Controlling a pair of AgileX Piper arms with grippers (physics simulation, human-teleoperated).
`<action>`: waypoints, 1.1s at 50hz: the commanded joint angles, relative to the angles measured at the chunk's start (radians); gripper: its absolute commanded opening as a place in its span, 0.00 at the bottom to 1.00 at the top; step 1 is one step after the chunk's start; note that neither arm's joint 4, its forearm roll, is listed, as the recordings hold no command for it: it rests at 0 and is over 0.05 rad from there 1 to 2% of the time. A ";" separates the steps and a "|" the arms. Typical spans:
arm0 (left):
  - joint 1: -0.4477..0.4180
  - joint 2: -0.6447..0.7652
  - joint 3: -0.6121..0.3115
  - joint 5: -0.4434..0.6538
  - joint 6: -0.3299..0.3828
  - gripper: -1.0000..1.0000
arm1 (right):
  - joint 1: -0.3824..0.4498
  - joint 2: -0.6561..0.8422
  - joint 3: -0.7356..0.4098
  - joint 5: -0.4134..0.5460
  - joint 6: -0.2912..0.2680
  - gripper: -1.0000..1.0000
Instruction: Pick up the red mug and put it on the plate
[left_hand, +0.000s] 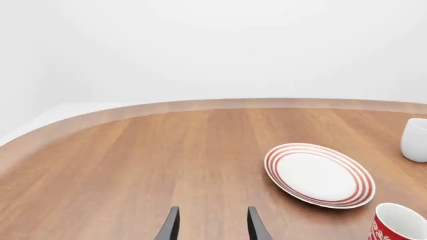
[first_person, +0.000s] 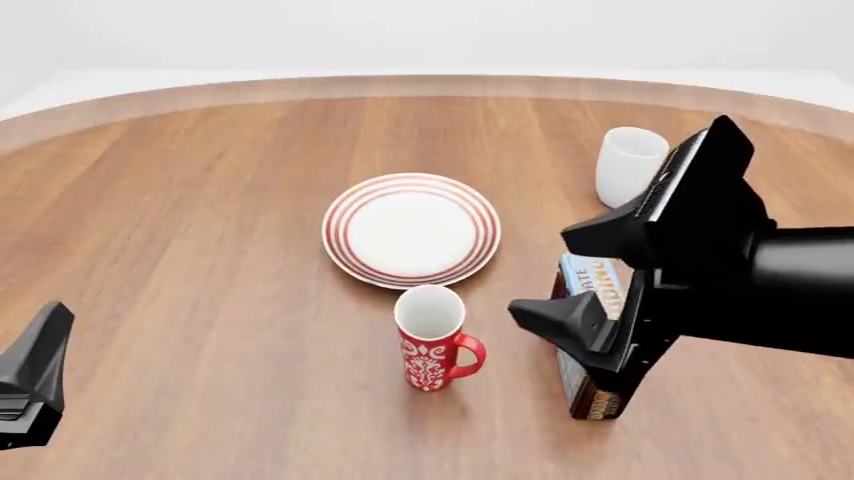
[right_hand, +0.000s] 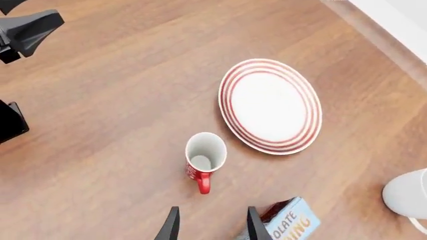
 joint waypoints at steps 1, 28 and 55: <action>0.000 0.000 0.000 0.000 0.000 1.00 | 0.006 0.040 0.018 -0.033 0.000 1.00; 0.000 0.000 0.000 0.000 0.000 1.00 | 0.016 0.133 0.047 -0.131 0.010 1.00; 0.000 0.000 0.000 0.000 0.000 1.00 | 0.024 0.222 0.050 -0.200 0.033 1.00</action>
